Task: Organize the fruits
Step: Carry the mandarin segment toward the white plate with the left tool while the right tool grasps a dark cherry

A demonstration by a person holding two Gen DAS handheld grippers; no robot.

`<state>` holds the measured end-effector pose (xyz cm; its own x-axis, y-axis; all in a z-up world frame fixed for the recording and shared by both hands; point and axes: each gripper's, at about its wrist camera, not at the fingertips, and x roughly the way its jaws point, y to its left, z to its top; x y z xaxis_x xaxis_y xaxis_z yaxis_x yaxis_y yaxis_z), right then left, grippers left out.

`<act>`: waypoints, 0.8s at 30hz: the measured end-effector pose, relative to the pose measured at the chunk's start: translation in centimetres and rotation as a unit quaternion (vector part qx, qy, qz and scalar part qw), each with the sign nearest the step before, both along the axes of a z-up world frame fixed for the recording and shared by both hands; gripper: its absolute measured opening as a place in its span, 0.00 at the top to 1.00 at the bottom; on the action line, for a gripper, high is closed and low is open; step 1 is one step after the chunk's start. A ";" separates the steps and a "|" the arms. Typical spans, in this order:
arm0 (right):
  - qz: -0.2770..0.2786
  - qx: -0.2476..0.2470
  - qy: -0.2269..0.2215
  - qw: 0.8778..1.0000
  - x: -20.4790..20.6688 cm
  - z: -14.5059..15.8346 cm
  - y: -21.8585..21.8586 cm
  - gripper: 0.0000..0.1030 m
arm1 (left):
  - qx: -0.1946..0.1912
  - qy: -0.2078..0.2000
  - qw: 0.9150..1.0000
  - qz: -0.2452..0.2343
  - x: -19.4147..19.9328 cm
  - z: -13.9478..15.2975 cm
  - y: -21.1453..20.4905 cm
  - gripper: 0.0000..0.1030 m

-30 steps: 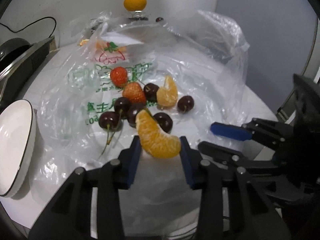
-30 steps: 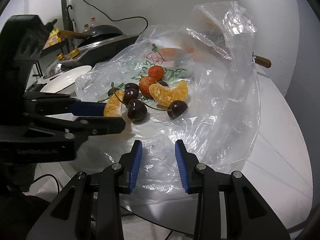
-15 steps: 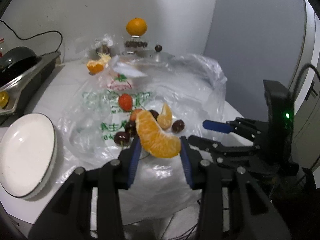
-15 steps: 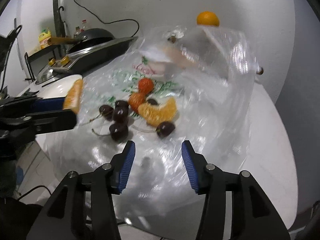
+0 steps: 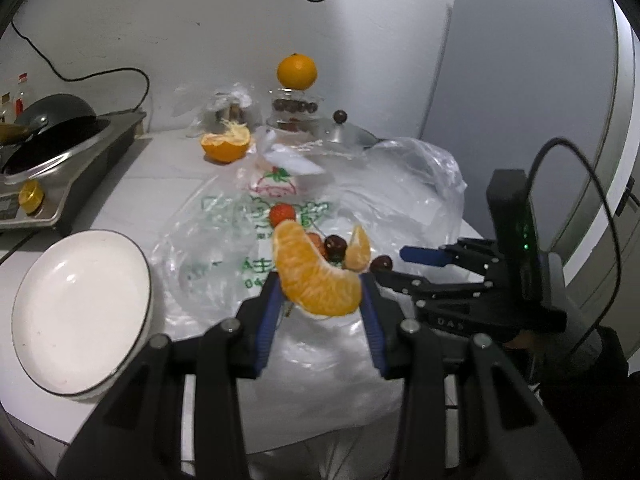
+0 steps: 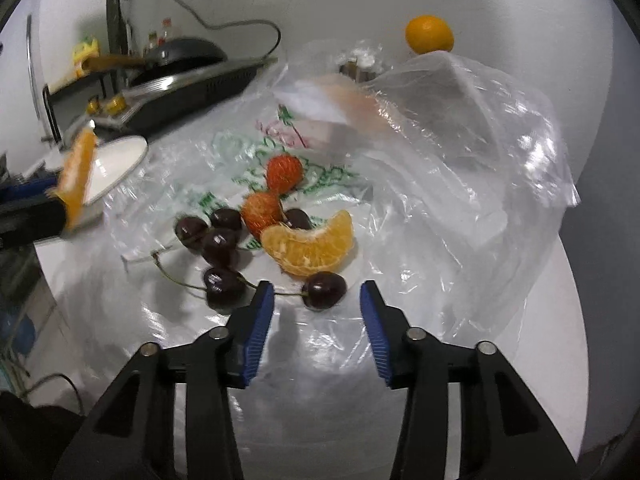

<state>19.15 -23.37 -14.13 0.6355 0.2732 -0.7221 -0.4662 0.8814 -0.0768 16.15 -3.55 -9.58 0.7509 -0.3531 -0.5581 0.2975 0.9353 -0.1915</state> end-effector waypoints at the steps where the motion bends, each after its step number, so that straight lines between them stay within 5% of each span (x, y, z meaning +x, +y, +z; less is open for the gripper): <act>1: 0.002 -0.002 0.001 1.000 0.2 -0.1 0.0 0.56 | -0.002 0.000 1.000 0.000 0.0 0.0 0.1 0.62; 8: 0.020 -0.019 0.001 1.000 1.1 -0.4 1.3 0.56 | -0.004 0.001 1.000 0.004 0.1 0.0 0.5 0.62; 15: 0.019 -0.009 0.017 1.000 1.4 -1.2 1.2 0.72 | -0.002 0.000 1.000 0.007 0.0 -0.1 0.7 0.62; 24: 0.018 0.011 -0.005 1.000 0.4 0.5 1.1 0.72 | 0.002 -0.010 1.000 0.017 -0.2 0.0 1.7 0.62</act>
<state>19.58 -22.27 -13.59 0.6326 0.3116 -0.7091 -0.4968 0.8656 -0.0629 15.94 -1.81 -9.54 0.7728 -0.3258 -0.5447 0.2695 0.9454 -0.1832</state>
